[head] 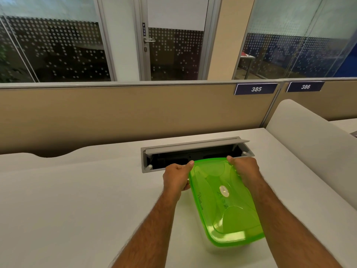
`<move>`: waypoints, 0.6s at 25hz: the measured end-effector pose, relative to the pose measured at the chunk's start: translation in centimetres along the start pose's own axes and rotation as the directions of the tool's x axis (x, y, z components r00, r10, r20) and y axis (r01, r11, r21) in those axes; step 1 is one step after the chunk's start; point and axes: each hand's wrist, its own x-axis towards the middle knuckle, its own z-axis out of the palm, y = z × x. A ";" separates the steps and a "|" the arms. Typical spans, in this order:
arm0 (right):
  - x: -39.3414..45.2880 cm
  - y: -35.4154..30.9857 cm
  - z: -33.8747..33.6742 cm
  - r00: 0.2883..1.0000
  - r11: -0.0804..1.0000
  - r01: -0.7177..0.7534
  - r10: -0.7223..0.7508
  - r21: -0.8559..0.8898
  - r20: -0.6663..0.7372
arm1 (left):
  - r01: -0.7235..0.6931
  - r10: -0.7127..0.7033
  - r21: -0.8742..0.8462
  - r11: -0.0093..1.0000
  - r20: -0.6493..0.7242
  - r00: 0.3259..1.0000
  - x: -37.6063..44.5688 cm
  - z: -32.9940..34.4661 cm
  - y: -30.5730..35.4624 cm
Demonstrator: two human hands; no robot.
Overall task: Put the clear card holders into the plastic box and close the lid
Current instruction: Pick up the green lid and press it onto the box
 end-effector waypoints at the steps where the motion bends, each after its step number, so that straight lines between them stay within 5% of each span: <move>1: -0.2 -0.1 -0.3 1.000 1.000 -0.006 0.006 -0.013 0.011 | -0.003 0.003 0.011 1.000 -0.011 1.000 -0.5 0.0 -0.1; 4: -1.5 -0.2 -1.6 0.997 0.992 -0.047 0.054 -0.114 0.056 | 0.049 -0.049 -0.005 0.999 0.017 0.999 -2.3 -0.3 0.0; 8: -5.2 0.6 -4.7 0.957 0.980 -0.193 0.178 0.047 0.229 | 0.096 -0.097 0.013 0.995 0.118 0.988 -5.6 -1.2 -0.2; 15: -11.8 4.9 -10.2 0.849 0.931 -0.355 0.285 0.082 0.444 | 0.186 -0.204 0.091 0.978 0.281 0.938 -12.2 -2.5 -2.0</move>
